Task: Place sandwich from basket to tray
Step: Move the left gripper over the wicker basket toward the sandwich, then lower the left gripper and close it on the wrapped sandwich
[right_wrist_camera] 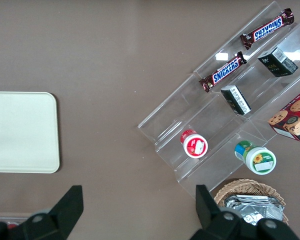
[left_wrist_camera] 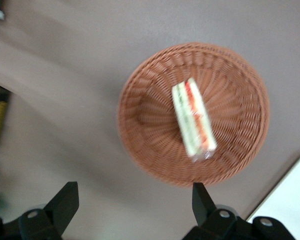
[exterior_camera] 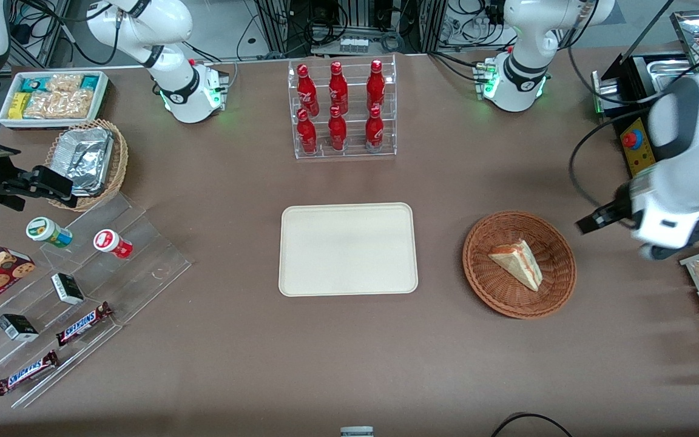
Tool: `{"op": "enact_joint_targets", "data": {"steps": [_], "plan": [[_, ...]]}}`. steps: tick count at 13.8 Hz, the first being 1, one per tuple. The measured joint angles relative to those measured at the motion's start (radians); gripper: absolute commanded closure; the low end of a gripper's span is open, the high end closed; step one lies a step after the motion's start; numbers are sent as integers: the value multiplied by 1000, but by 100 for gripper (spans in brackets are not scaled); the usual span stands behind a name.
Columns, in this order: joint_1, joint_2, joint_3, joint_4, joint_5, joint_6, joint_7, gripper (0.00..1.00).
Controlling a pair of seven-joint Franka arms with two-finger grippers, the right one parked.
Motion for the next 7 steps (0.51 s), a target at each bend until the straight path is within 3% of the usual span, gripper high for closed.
{"op": "enact_joint_targets", "data": {"steps": [7], "plan": [[-94, 115, -1, -71, 1, 258, -350, 0]]}}
